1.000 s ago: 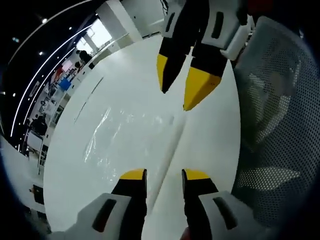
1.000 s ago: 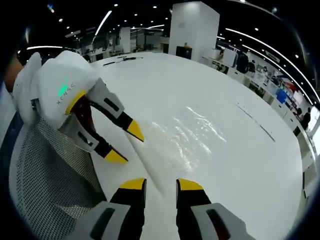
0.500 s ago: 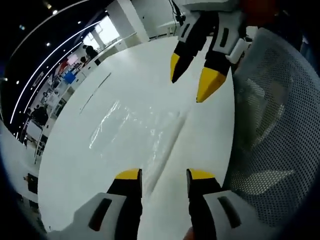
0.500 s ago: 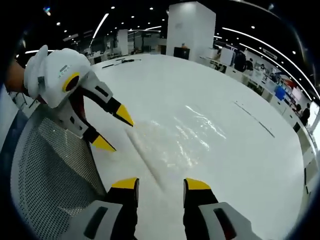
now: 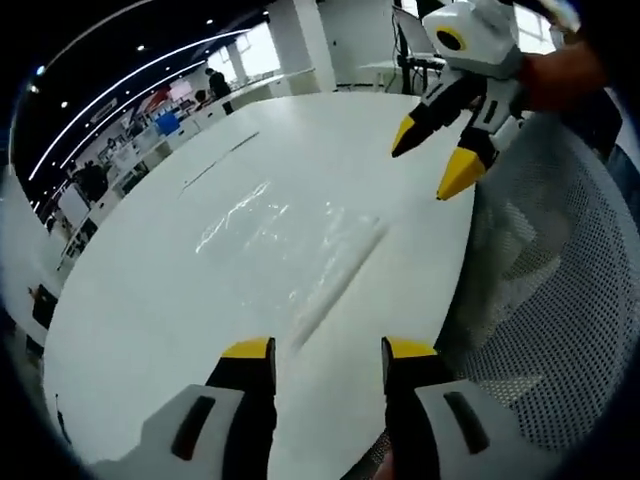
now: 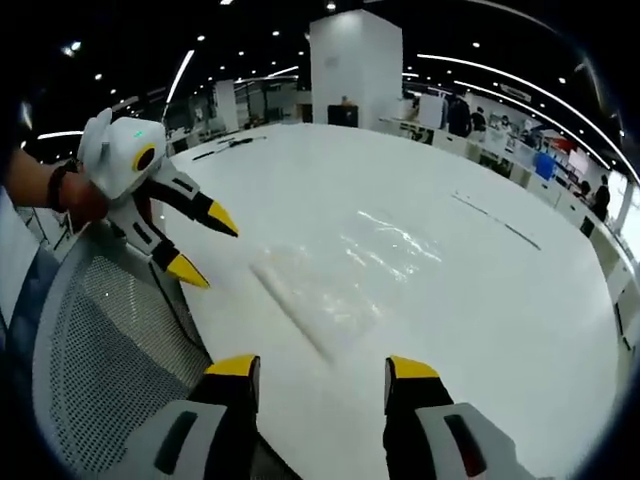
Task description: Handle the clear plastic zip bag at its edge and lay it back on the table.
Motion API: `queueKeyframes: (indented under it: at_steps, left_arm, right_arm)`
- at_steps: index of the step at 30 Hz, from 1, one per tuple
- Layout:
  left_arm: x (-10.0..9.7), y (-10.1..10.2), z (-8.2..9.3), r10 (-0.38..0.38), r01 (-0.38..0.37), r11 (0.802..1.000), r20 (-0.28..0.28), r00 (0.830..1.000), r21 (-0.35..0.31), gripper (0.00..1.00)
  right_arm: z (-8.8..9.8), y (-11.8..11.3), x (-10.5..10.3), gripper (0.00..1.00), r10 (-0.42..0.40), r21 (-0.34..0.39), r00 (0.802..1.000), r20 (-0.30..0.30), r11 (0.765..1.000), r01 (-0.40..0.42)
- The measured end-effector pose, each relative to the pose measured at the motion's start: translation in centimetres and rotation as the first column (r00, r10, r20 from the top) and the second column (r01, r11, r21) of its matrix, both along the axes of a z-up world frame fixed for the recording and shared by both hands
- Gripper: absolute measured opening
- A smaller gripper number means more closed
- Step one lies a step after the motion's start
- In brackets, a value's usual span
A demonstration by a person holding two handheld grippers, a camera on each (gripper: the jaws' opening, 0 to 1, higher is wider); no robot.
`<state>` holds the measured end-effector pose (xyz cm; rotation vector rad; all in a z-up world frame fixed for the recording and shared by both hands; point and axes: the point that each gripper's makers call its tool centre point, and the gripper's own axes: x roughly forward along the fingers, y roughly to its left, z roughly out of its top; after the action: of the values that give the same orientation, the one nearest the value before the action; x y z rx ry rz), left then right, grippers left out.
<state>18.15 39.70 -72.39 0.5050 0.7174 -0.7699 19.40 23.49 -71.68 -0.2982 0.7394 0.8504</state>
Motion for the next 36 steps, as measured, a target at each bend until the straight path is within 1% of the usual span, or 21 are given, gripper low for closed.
queueKeyframes:
  at_steps: [2,4,6,8,9,10,13,14,16,17,18,19,20,22,26,28,34,36]
  left_arm:
    - [0.3,0.8,-0.1,0.021,-0.021,1.0,-0.006,1.0,-0.017,0.41]
    - [0.1,1.1,-0.1,0.036,-0.037,0.999,-0.013,0.999,-0.034,0.42]
    - [-0.4,0.5,0.4,0.053,-0.055,0.996,-0.02,0.998,-0.069,0.43]
    - [0.4,0.8,0.8,0.084,-0.084,0.991,-0.01,0.996,-0.101,0.45]
    - [0.5,0.8,0.9,0.087,-0.088,0.991,-0.01,0.996,-0.105,0.45]
    - [0.2,0.4,1.2,0.104,-0.106,0.987,-0.018,0.994,-0.125,0.46]
    - [0.7,1.2,0.6,0.118,-0.121,0.984,-0.024,0.993,-0.133,0.47]
    - [0.8,1.6,0.5,0.123,-0.126,0.982,-0.031,0.992,-0.141,0.48]
    - [0.5,1.6,0.8,0.133,-0.138,0.977,-0.041,0.99,-0.16,0.5]
    - [0.5,1.7,1.0,0.141,-0.147,0.973,-0.047,0.989,-0.176,0.5]
    - [0.6,1.6,1.3,0.156,-0.168,0.957,-0.071,0.985,-0.235,0.51]
    - [0.5,1.4,1.7,0.166,-0.183,0.944,-0.084,0.983,-0.275,0.52]
    - [0.5,1.5,2.0,0.178,-0.195,0.934,-0.086,0.98,-0.3,0.53]
    - [0.1,1.7,2.0,0.191,-0.209,0.932,-0.089,0.978,-0.296,0.54]
    - [0.2,1.9,2.0,0.191,-0.21,0.933,-0.09,0.977,-0.294,0.56]
    - [-0.1,1.4,2.1,0.186,-0.205,0.935,-0.091,0.978,-0.289,0.56]
    - [-0.2,1.4,2.4,0.196,-0.214,0.932,-0.089,0.976,-0.291,0.58]
    - [0.0,1.6,2.3,0.201,-0.219,0.932,-0.092,0.975,-0.29,0.59]
  right_arm:
    - [0.0,-0.4,-0.2,0.51,-0.011,0.005,1.0,-0.003,1.0,0.011]
    - [0.0,-0.9,-0.4,0.52,-0.023,0.01,1.0,-0.005,1.0,0.023]
    - [0.0,-1.3,-0.5,0.53,-0.037,0.02,0.999,-0.007,0.999,0.037]
    - [0.0,-1.6,-0.6,0.54,-0.05,0.024,0.999,-0.008,0.998,0.05]
    - [0.0,-1.6,-0.6,0.54,-0.053,0.025,0.999,-0.007,0.998,0.053]
    - [0.2,-1.7,-0.6,0.55,-0.066,0.035,0.998,-0.011,0.997,0.066]
    - [0.8,-2.0,-0.8,0.56,-0.084,0.053,0.996,-0.015,0.995,0.085]
    - [0.8,-2.0,-0.7,0.57,-0.089,0.057,0.996,-0.014,0.994,0.09]
    - [0.7,-2.1,-0.7,0.58,-0.091,0.06,0.996,-0.009,0.994,0.092]
    - [0.7,-2.2,-0.6,0.59,-0.095,0.06,0.995,-0.007,0.994,0.095]
    - [0.8,-2.4,-0.5,0.62,-0.106,0.065,0.994,0.0,0.992,0.105]
    - [1.0,-2.4,-0.4,0.64,-0.115,0.074,0.993,0.007,0.991,0.114]
    - [1.2,-2.5,-0.3,0.67,-0.123,0.086,0.992,0.016,0.989,0.121]
    - [1.6,-2.7,-0.3,0.69,-0.138,0.103,0.99,0.022,0.986,0.135]
    - [1.7,-3.0,-0.1,0.71,-0.152,0.111,0.988,0.026,0.983,0.148]
    - [1.8,-3.0,-0.1,0.71,-0.158,0.115,0.987,0.025,0.981,0.154]
    - [2.1,-3.2,-0.2,0.72,-0.173,0.125,0.985,0.026,0.978,0.168]
    - [2.2,-3.2,-0.2,0.72,-0.18,0.132,0.983,0.023,0.976,0.175]
